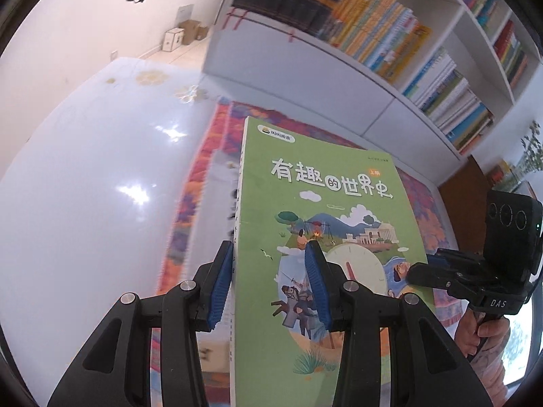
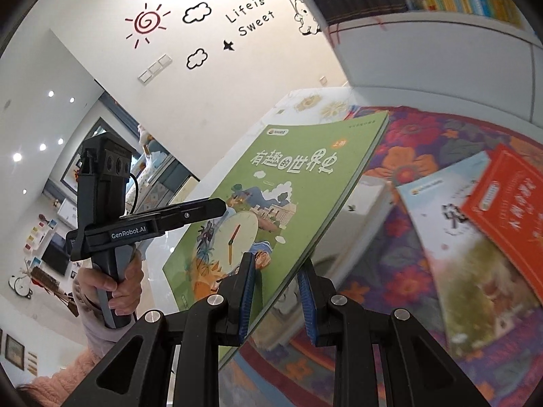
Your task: Organize books
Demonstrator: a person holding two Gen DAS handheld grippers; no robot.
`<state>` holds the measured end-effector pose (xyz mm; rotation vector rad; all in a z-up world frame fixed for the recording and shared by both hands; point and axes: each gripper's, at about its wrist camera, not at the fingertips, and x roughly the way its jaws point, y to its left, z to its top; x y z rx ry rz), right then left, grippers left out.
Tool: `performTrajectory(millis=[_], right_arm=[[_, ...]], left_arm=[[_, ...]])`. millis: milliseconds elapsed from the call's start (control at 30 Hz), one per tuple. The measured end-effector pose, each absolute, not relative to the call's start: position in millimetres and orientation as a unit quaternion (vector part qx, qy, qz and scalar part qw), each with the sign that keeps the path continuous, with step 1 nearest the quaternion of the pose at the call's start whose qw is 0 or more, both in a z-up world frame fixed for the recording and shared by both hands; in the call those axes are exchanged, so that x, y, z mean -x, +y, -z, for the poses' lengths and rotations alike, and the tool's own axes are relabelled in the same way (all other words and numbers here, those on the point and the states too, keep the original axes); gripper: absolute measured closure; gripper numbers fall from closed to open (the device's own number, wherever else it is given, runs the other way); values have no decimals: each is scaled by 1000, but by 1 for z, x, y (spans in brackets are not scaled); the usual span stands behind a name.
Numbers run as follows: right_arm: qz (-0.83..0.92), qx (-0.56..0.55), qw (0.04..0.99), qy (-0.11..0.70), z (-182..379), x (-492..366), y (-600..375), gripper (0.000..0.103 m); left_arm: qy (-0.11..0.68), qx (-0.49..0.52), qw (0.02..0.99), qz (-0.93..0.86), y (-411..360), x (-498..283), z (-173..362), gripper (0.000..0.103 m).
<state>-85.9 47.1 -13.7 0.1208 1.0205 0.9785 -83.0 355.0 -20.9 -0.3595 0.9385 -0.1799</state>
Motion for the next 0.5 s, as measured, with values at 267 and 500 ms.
performTrajectory(millis=[267,500], right_arm=[[-434,-57,753,491,49,72,66,78],[-409,-56,750,516,69,66,73,77]], left_arm=[[477,193,853,83,369,68,58,65],[480,188,852,88,372,66,64,65]])
